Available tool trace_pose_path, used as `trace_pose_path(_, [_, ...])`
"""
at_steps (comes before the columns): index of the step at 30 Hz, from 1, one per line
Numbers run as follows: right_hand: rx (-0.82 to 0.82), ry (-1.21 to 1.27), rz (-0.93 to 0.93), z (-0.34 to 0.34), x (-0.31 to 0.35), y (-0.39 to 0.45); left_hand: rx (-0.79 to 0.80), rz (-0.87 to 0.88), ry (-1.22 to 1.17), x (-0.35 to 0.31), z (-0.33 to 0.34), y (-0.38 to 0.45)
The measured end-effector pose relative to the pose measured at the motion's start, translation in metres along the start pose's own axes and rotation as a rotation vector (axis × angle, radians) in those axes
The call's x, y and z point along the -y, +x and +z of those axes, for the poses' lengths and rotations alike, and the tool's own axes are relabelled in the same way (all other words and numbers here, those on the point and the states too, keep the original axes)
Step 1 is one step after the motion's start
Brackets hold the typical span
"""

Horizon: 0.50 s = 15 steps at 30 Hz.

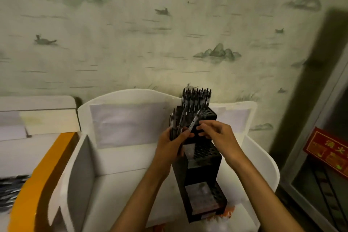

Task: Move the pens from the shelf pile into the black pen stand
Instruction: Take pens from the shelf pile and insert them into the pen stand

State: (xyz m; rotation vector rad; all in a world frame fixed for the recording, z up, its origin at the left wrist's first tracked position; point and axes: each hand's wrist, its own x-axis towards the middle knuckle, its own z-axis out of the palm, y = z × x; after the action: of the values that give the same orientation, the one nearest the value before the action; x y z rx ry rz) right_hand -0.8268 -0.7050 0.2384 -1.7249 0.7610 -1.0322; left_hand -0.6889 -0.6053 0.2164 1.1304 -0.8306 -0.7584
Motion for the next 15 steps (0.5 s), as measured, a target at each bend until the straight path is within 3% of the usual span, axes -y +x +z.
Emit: trace_pose_path(15, [0.219, 0.398, 0.093, -0.049, -0.014, 0.084, -0.099, 0.025, 0.021, 0.009, 0.068, 0.046])
